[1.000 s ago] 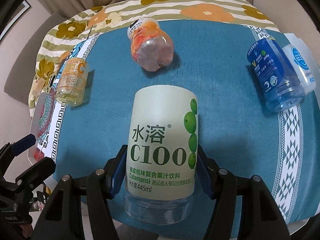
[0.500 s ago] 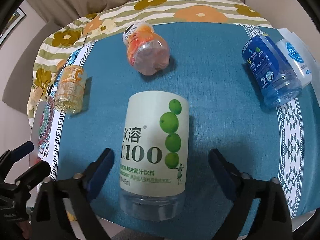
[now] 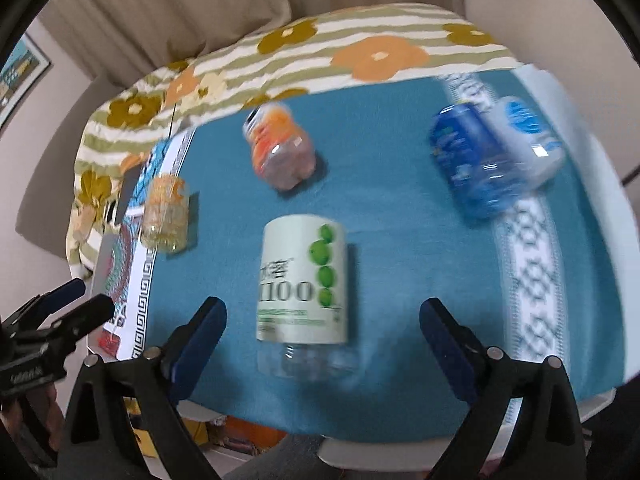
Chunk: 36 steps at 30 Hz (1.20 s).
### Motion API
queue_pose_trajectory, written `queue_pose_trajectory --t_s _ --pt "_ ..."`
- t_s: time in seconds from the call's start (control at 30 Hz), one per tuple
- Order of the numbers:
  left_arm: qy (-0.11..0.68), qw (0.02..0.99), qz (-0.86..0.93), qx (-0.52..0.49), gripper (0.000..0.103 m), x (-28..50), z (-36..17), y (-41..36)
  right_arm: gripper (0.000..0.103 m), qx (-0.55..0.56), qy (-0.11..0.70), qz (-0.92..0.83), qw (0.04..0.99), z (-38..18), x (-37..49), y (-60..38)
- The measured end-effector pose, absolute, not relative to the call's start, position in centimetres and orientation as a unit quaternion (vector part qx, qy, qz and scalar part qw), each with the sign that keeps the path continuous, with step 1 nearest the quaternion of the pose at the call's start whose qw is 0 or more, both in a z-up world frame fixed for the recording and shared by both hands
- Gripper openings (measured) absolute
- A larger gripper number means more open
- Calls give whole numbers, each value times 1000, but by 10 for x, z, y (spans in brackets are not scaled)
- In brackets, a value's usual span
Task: Flip cup upright
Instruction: 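Move the left gripper to the green-labelled bottle and close on it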
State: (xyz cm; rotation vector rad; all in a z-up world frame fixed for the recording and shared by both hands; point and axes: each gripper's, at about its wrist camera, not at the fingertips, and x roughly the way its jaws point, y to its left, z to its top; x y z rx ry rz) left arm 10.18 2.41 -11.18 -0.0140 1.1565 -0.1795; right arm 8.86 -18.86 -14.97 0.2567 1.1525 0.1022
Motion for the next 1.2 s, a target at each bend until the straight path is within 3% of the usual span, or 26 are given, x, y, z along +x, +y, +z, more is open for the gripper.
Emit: queue_pose_trajectory --t_s 0.23,0.5,0.73,0.87,1.2 --pt "564 818 -109 7 101 123 -101 -27 97 77 540 20 838 -130 78 -236" --pt "622 777 -98 -17 101 148 -131 -94 97 -1 541 15 841 -134 88 -281" --pt "665 744 -59 -36 101 166 -162 -121 97 6 562 55 825 -153 104 -309" --pt "690 721 -41 -49 92 175 -180 -124 97 18 576 76 814 -166 109 -319" --pt "732 678 -17 -66 89 192 -208 -129 97 36 590 96 801 -189 119 -332"
